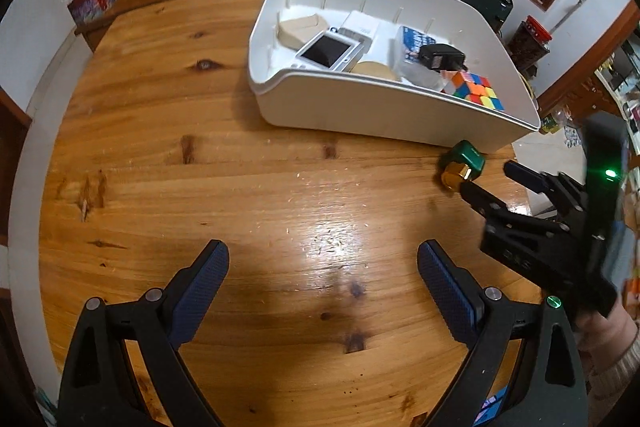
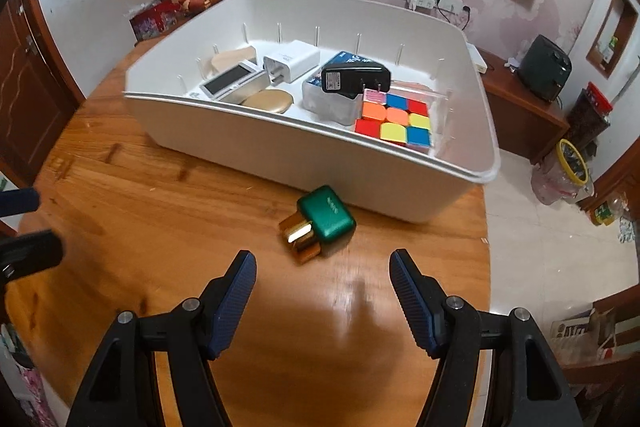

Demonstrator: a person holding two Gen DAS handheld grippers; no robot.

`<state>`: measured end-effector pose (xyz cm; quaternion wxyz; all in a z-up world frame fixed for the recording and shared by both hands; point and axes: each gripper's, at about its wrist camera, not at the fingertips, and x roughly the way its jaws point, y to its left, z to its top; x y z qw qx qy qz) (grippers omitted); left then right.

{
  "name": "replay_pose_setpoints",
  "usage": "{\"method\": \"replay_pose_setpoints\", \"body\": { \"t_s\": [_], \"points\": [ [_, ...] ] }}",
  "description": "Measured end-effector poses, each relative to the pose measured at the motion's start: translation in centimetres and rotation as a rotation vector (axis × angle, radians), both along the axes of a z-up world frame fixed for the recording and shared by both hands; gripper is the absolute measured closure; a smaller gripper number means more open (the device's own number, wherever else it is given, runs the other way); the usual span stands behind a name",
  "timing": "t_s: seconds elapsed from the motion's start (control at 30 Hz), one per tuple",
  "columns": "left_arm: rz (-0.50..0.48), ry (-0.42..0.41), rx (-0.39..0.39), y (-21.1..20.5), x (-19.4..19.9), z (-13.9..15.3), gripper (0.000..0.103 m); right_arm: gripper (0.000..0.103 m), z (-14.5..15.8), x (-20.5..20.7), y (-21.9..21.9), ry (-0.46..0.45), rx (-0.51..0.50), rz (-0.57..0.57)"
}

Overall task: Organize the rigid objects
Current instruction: 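Grasp the green-and-gold cube object with the right tool, then carry the green cube object over the bin and open the right tool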

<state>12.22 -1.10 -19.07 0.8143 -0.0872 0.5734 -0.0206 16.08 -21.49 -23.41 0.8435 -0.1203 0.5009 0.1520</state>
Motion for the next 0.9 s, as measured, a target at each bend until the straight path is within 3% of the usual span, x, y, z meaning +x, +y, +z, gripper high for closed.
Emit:
{"method": "replay_pose_setpoints", "body": {
  "t_s": [0.3, 0.37, 0.53, 0.7, 0.9],
  "points": [
    [0.049, 0.046, -0.048, 2.6, 0.8, -1.4, 0.007, 0.04, -3.1, 2.2, 2.5, 0.02, -0.07, 0.064],
    [0.059, 0.061, -0.051, 2.9, 1.0, -1.7, 0.007, 0.049, -3.3, 2.5, 2.8, 0.018, -0.074, 0.072],
    [0.07, 0.12, -0.046, 3.3, 1.4, -2.5, 0.007, 0.05, -3.5, 2.6, 3.0, 0.038, -0.073, 0.068],
    [0.061, 0.134, -0.036, 3.0, 1.6, -2.6, 0.007, 0.05, -2.8, 1.5, 3.5, 0.062, -0.075, 0.044],
    [0.033, 0.102, -0.022, 2.5, 1.6, -1.2, 0.007, 0.05, 0.7, -0.5, 3.5, 0.045, -0.001, 0.018]
  ]
}}
